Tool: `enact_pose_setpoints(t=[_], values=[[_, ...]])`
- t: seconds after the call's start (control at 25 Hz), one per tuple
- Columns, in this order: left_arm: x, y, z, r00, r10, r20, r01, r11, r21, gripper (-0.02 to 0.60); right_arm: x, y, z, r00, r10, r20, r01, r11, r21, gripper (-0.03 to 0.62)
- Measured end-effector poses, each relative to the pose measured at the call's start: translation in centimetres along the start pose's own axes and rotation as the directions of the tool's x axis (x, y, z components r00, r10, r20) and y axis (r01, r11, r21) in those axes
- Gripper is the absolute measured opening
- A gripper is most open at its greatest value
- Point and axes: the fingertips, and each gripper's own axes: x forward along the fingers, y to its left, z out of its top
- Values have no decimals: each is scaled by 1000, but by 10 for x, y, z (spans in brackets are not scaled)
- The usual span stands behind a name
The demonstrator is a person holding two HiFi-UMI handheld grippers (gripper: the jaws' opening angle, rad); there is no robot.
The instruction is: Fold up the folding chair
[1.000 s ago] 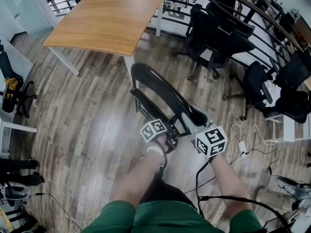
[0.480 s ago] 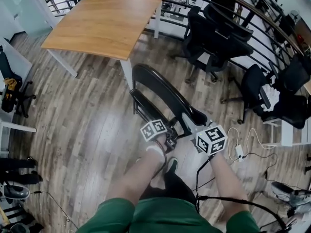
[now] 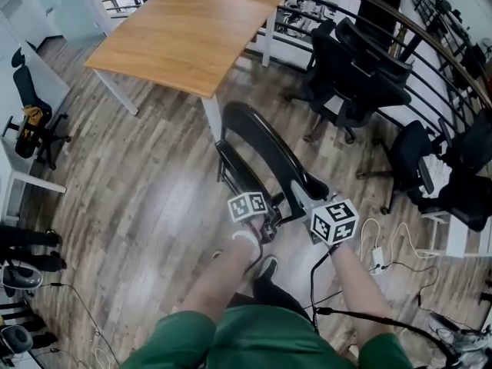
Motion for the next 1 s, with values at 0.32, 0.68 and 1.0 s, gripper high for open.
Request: enact_pose_setpoints(t=[0.32,0.68,1.0], values=[[-29,-9,-6,999,-42,-1,42,998,36,391,-2,1,-2,1000,-17,-6,17,1000,3,153],[-37,-11,-10,996,-60,-61,65,994,90,391,-1,4,-3,999,-36,-10,36,999,-12,153],[-35,-28,-8,990,-106,-94,118,985,127,390,1,-7,-2,998,-60,-16,59,998,-14,153]])
